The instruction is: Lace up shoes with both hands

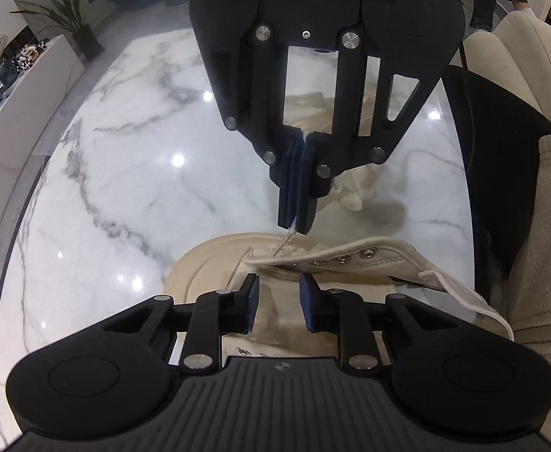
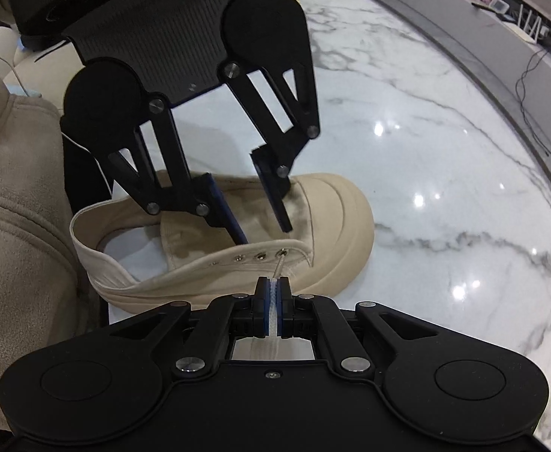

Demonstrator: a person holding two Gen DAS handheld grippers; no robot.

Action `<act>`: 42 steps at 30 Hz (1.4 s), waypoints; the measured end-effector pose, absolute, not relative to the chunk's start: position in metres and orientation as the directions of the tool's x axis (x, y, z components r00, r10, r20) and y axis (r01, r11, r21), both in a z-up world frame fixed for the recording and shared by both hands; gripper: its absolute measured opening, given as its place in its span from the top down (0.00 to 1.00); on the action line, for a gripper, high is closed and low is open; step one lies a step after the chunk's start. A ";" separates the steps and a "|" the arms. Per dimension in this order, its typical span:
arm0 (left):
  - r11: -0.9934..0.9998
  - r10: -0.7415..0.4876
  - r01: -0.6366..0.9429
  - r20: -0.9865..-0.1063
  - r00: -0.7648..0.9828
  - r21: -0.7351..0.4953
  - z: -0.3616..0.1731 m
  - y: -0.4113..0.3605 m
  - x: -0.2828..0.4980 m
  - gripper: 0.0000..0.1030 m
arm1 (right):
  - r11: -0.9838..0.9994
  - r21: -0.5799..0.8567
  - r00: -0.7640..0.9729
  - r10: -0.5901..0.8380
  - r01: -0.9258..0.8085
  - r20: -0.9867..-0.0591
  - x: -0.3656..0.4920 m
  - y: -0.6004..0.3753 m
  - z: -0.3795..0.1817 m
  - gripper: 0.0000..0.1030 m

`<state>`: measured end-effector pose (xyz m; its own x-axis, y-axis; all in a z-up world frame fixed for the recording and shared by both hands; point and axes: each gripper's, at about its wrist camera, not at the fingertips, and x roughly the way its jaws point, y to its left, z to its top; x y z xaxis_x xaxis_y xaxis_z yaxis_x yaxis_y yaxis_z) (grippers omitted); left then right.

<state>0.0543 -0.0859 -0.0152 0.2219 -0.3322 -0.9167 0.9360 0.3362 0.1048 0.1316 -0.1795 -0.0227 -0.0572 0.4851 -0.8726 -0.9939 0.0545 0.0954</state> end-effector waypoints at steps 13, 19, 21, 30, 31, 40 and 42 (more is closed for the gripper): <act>0.319 -0.332 0.941 -0.916 0.225 0.116 -0.019 -0.093 0.064 0.79 | 0.031 0.118 -0.091 0.459 -0.992 -0.884 0.136 -0.172 -0.033 0.98; 0.301 -0.335 0.945 -0.914 0.229 0.127 -0.021 -0.094 0.062 0.79 | 0.047 0.106 -0.072 0.464 -0.993 -0.883 0.141 -0.167 -0.032 0.98; 0.299 -0.332 0.945 -0.914 0.235 0.134 -0.022 -0.094 0.062 0.79 | 0.052 0.110 -0.073 0.469 -0.993 -0.880 0.142 -0.165 -0.033 0.98; 0.299 -0.302 0.938 -0.915 0.269 0.177 -0.025 -0.098 0.059 0.97 | 0.060 0.109 -0.067 0.473 -0.992 -0.879 0.140 -0.171 -0.032 0.98; 0.303 -0.301 0.936 -0.914 0.272 0.179 -0.025 -0.099 0.059 0.98 | 0.062 0.106 -0.064 0.471 -0.992 -0.880 0.139 -0.171 -0.032 0.97; 0.350 -0.290 0.917 -0.908 0.301 0.192 -0.013 -0.088 0.050 0.98 | 0.077 0.085 -0.035 0.501 -0.993 -0.865 0.141 -0.159 -0.013 0.95; 0.364 -0.293 0.911 -0.905 0.307 0.191 -0.007 -0.083 0.047 0.98 | 0.075 0.074 -0.026 0.511 -0.994 -0.859 0.138 -0.156 -0.010 0.94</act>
